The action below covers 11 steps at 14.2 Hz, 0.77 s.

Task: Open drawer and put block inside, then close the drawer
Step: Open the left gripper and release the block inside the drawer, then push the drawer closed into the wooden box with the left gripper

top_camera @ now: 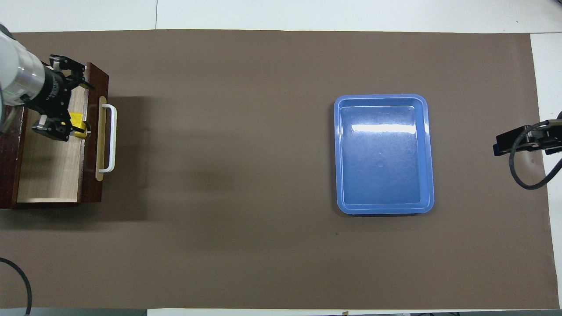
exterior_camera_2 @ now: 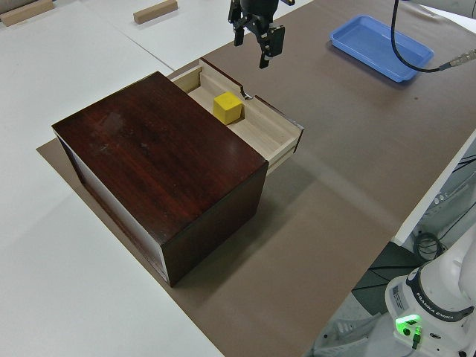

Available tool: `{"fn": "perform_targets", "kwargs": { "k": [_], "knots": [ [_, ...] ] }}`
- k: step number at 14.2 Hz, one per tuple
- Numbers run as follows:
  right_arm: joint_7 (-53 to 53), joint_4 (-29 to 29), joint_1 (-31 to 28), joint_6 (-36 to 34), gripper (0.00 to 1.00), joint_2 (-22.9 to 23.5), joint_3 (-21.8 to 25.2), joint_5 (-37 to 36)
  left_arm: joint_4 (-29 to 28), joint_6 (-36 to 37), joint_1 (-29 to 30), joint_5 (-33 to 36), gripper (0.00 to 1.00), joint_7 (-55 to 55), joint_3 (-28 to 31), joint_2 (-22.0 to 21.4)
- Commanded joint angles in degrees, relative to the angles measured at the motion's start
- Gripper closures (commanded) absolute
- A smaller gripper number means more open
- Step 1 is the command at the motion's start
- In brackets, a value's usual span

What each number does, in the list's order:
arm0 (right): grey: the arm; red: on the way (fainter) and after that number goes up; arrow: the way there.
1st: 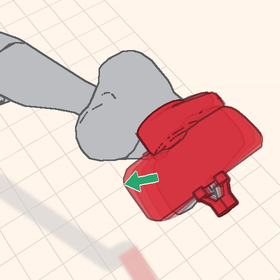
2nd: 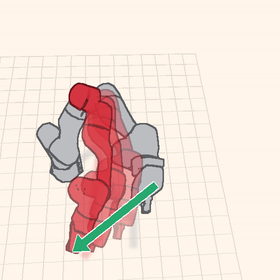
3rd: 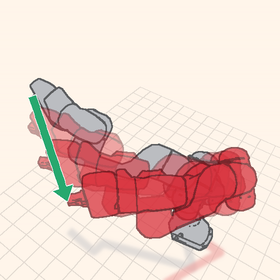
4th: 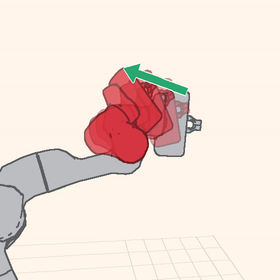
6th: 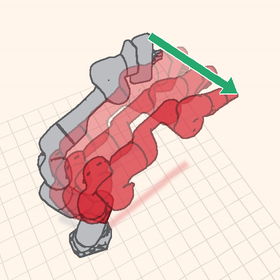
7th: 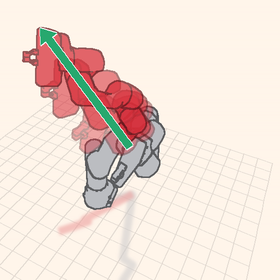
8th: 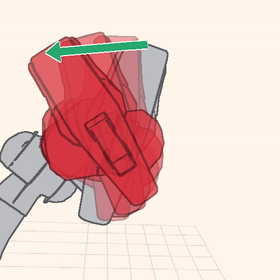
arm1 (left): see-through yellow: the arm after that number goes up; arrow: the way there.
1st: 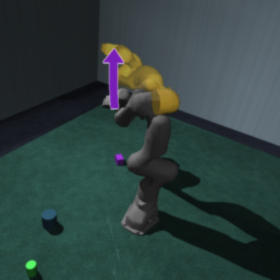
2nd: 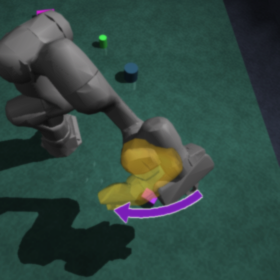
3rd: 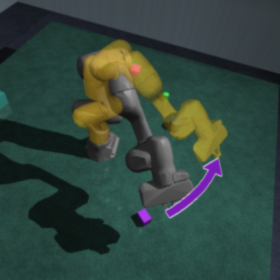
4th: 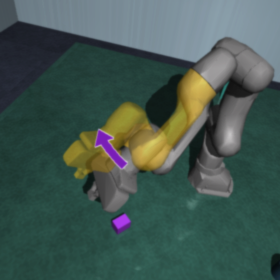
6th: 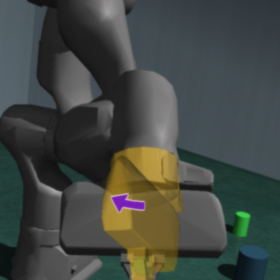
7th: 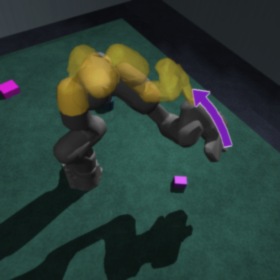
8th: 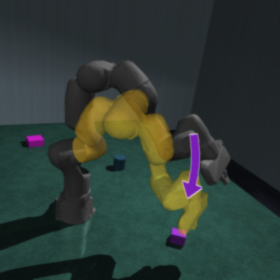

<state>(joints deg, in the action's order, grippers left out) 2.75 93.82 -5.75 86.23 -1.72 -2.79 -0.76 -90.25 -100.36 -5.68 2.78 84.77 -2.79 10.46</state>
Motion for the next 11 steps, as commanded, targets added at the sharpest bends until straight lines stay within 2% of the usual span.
{"fn": "perform_targets", "kwargs": {
  "k": [1,4,11],
  "knots": [
    [0.67,0.40,-1.64,-0.36,0.00,-0.56,-0.72,0.93,-6.84,-0.62,-2.31,3.63,0.00,3.90,0.68,-2.89],
    [0.50,0.40,-1.37,-0.45,0.00,-0.83,-0.72,0.85,-12.30,-5.00,-1.96,4.16,0.00,4.79,0.77,-5.09],
    [0.67,0.84,-1.55,-1.85,0.00,-1.09,-0.81,0.93,-19.60,-12.39,-1.17,9.78,0.00,3.83,0.77,-6.41]
  ]
}}
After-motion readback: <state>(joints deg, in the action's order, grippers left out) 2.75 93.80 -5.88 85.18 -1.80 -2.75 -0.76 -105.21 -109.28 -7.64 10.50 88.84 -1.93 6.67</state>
